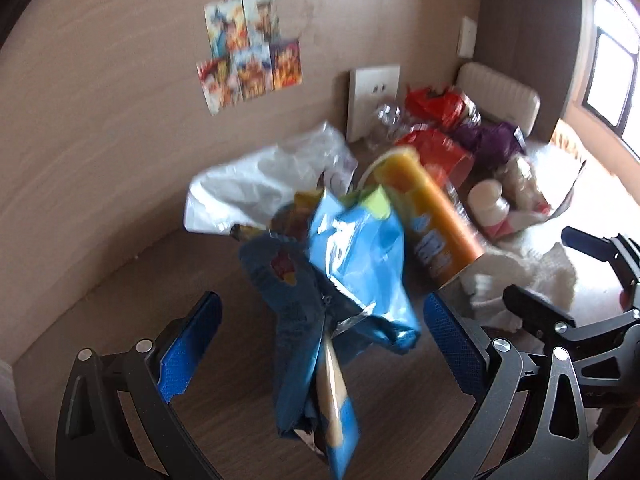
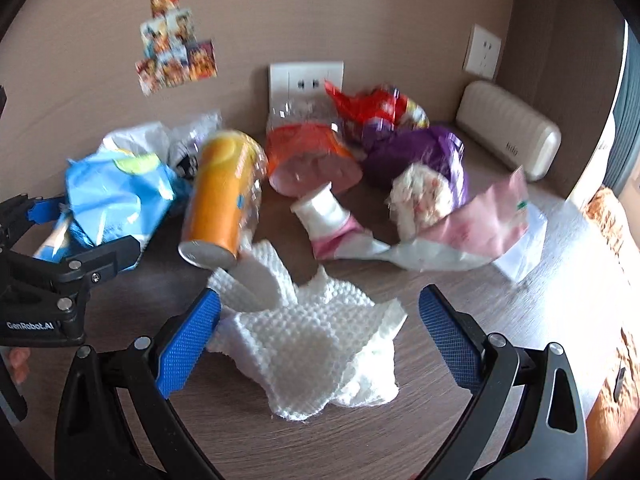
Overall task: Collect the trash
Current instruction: 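Grasp the blue chip bag with left tool while right tool grasps the white tissue, then carry the chip bag and tissue to the bin and open both tools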
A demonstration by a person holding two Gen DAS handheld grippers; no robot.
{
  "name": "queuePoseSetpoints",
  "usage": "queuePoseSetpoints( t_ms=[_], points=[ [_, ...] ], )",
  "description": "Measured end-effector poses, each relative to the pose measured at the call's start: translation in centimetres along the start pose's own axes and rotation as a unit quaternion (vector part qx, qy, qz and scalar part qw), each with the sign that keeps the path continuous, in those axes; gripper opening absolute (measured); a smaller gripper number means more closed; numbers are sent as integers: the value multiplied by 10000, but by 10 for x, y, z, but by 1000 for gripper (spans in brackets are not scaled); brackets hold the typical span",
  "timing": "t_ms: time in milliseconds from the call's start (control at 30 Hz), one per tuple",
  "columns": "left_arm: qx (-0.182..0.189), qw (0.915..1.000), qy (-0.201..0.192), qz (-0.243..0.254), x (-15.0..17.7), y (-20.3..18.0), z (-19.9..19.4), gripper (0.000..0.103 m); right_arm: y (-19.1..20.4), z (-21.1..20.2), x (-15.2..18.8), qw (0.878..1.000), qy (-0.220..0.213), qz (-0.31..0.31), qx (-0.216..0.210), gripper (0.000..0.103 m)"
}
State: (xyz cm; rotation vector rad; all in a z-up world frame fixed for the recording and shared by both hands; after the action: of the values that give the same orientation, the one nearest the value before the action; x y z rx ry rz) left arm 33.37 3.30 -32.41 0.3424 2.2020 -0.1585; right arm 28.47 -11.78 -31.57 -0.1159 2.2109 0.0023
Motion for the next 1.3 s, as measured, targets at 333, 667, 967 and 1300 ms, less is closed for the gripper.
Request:
queuePoseSetpoints(
  t_ms=[333, 667, 967, 1300],
  points=[
    [12, 9994, 338, -4, 15, -1, 19, 80, 10, 7, 16, 9985, 382, 76, -389, 74],
    [100, 9998, 169, -51, 10, -4, 12, 50, 23, -1, 13, 9974, 269, -8, -672, 24],
    [77, 10000, -3, 20, 6, -8, -18, 49, 18, -18, 9, 9964, 215, 209, -787, 21],
    [-42, 9995, -299, 57, -19, -22, -70, 49, 8, -60, -10, 9967, -46, 168, -799, 21]
  ],
)
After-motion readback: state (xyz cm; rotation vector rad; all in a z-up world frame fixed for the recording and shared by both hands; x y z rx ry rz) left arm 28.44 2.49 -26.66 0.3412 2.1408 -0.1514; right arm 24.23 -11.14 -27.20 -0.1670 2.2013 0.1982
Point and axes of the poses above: each gripper's, at about its wrist camera, not at the fingertips, and z roughly the way its jaws point, y to its left, x to its underside, the point moved 10 cm from there along z, roughly the way its jaws point, and after that the axes turned 13 degrees about -y, right-handed, at the moved point
